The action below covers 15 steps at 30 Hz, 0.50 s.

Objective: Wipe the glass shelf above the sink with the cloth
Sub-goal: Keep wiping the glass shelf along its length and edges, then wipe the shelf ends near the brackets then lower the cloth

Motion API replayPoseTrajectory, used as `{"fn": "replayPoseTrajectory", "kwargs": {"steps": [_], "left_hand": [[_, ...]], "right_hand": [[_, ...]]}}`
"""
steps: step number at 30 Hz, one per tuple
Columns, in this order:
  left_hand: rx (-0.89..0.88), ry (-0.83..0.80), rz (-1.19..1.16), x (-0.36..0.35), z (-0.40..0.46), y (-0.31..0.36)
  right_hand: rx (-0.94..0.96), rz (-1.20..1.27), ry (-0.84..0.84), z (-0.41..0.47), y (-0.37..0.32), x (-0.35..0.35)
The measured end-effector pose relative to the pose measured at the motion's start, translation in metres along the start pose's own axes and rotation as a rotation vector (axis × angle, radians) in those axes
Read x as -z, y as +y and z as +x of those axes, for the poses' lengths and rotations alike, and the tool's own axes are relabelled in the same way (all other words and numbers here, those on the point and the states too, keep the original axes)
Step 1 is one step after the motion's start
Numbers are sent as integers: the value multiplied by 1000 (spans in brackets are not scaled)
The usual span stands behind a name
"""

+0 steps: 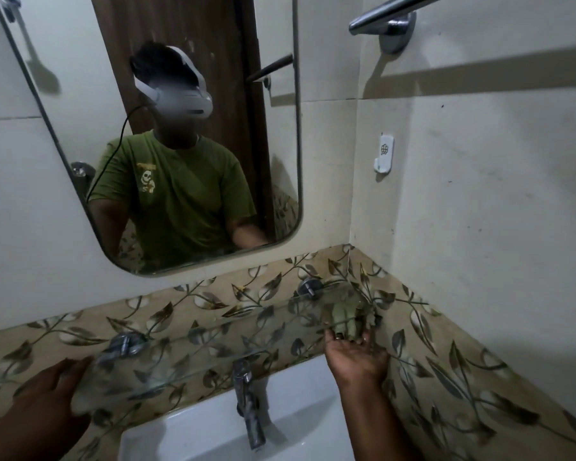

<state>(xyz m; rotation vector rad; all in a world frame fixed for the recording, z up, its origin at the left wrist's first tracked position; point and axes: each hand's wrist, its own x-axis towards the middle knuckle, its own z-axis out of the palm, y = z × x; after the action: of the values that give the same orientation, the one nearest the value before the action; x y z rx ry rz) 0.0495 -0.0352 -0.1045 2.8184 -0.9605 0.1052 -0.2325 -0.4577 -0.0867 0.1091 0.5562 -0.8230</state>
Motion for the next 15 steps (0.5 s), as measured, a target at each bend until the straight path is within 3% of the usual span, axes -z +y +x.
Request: {"fn": "replayPoseTrajectory", "kwargs": {"steps": [1,3,6,9,13,15], "left_hand": [[51,-65,8,5,4,-13],[96,-58,48,11,-3,-24],[116,-34,45,17,-6,-18],[116,-28,17,16,-5,-12],[124,-14,47,7,0,-26],[120,-17,54,-2,4,-39]], "right_hand": [[16,157,17,-3,0,0],[14,149,-23,-15,3,7],[-6,-88,28,-33,5,30],[-22,-404,-51,-67,13,40],[412,-897,-295,-100,20,13],[601,-1017,-388,-104,17,-26]]}}
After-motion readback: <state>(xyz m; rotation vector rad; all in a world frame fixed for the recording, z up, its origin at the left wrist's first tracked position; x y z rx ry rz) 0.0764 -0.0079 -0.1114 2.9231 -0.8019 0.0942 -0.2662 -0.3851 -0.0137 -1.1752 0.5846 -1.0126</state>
